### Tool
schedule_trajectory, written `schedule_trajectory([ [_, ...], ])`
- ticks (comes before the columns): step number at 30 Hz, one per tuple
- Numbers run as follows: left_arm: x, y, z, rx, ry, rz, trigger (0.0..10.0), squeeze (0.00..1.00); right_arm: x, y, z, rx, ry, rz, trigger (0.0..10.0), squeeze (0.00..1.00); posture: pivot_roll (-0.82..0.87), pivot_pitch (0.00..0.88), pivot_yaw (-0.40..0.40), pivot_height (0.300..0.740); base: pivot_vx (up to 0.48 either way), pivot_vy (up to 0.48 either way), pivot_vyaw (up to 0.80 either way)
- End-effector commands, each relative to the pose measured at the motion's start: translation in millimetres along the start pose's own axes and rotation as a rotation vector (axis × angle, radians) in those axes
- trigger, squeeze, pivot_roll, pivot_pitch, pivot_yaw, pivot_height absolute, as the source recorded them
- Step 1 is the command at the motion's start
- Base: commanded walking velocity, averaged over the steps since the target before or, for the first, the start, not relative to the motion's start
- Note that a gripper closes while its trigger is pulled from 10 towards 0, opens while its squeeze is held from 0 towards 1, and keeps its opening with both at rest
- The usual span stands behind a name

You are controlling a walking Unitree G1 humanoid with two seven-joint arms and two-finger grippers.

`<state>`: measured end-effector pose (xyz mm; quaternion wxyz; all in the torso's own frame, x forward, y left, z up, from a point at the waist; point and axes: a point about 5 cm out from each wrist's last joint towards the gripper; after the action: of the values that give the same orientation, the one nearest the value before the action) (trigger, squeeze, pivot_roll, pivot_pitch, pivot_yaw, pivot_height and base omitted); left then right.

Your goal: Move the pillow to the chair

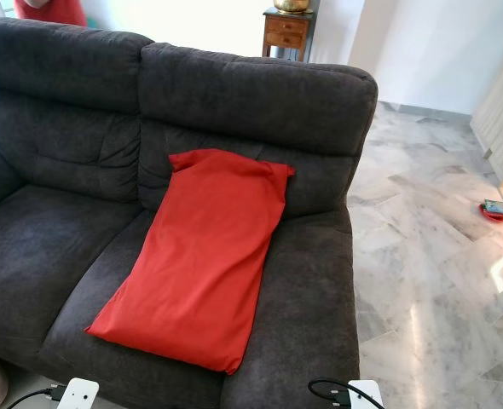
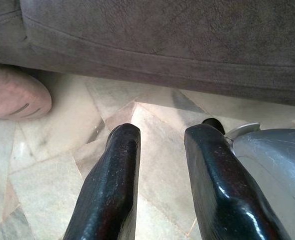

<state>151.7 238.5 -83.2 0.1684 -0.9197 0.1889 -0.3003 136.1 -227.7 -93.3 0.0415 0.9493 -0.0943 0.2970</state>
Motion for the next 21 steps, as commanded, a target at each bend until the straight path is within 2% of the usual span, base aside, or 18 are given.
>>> schedule_trajectory([
  [1, -0.8, 4.0, -0.3, -0.014, -0.004, -0.001, 10.0, 0.00, 2.1, -2.0, 1.0, 0.002, 0.000, 0.009, 10.0, 0.00, 0.07, 0.041, -0.065, 0.740, 0.000, 0.000, 0.00],
  [15, -9.5, 2.9, -2.3, -0.038, -0.027, 0.023, 10.0, 0.00, -5.8, -2.3, -0.3, -0.010, -0.033, 0.023, 10.0, 0.00, 0.07, 0.046, -0.060, 0.740, 0.000, 0.000, 0.00],
  [21, -6.8, 4.7, -1.9, -0.048, -0.010, 0.082, 10.0, 0.00, -6.7, -3.2, -0.2, -0.007, -0.043, 0.026, 10.0, 0.00, 0.07, 0.044, -0.060, 0.740, -0.121, 0.000, 0.00],
])
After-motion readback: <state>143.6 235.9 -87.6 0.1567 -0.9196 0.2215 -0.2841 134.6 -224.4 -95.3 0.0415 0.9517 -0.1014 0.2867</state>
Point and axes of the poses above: a point about 5 cm out from each wrist's last joint towards the gripper, its own z axis pointing out of the wrist towards the gripper, its own x axis along the axis of the wrist's last joint, y = z × x, and after that the axes turned 12 degrees about z, right-handed
